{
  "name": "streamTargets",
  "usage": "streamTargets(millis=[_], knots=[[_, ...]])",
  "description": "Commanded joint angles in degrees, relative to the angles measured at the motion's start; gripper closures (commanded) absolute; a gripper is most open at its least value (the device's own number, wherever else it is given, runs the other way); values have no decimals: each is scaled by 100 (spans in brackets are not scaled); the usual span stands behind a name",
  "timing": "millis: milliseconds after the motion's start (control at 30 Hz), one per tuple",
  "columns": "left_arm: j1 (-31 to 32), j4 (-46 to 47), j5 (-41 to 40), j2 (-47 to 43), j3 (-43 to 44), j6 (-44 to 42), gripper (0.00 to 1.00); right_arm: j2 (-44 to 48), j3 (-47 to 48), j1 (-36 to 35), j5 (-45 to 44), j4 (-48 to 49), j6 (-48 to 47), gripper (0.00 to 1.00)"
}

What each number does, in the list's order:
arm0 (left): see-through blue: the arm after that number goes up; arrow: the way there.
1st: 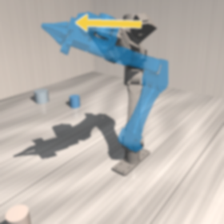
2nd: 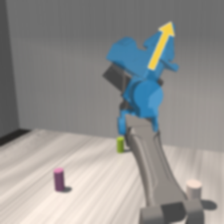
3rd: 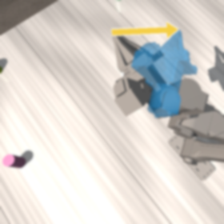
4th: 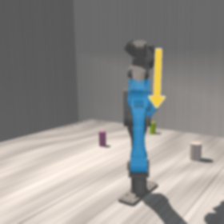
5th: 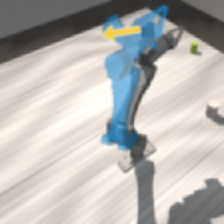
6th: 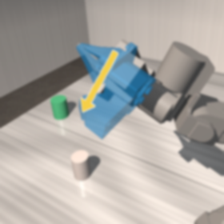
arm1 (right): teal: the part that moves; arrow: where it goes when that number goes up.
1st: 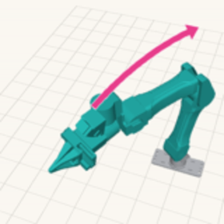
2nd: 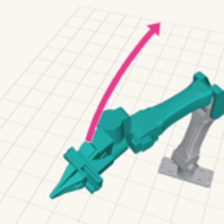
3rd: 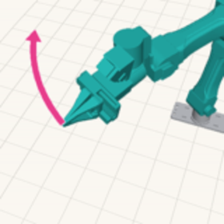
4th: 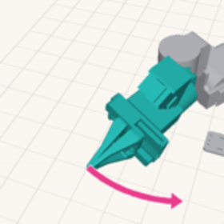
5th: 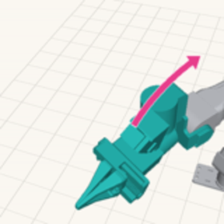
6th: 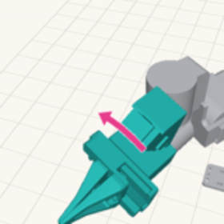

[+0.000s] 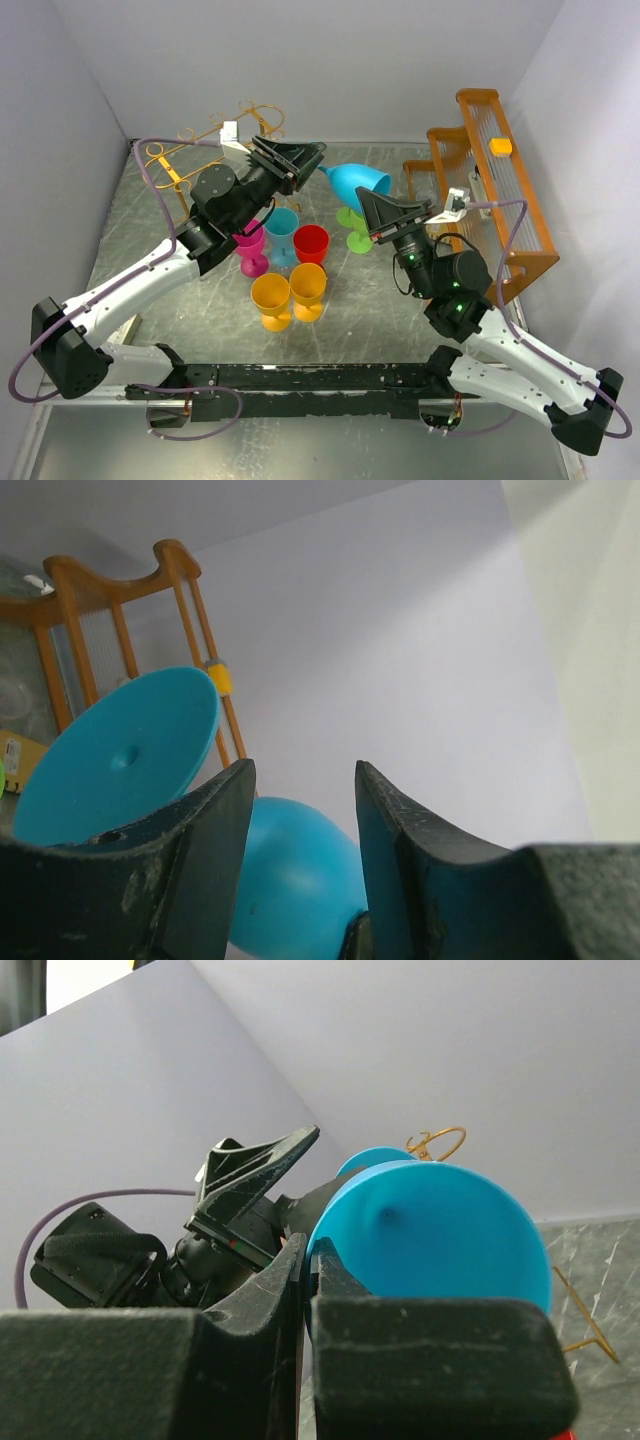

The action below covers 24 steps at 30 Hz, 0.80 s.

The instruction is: Place the wine glass upside down on the wine glass rack

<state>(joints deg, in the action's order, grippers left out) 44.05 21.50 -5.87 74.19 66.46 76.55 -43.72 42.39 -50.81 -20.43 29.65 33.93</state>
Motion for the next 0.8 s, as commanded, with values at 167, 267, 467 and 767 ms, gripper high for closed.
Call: streamTargets(millis=[167, 267, 467, 767], knots=[[48, -719, -278, -98, 170, 29, 40, -191, 149, -23, -462, 240, -101, 100], [50, -835, -189, -98, 163, -28, 40, -294, 287, -21, -1002, -7, 143, 100], [41, -888, -125, -1, 115, 22, 38, -322, 184, -16, -1392, 9, 617, 100], [40, -953, 174, 548, 598, -141, 38, -209, 110, -18, -773, 167, 615, 100]])
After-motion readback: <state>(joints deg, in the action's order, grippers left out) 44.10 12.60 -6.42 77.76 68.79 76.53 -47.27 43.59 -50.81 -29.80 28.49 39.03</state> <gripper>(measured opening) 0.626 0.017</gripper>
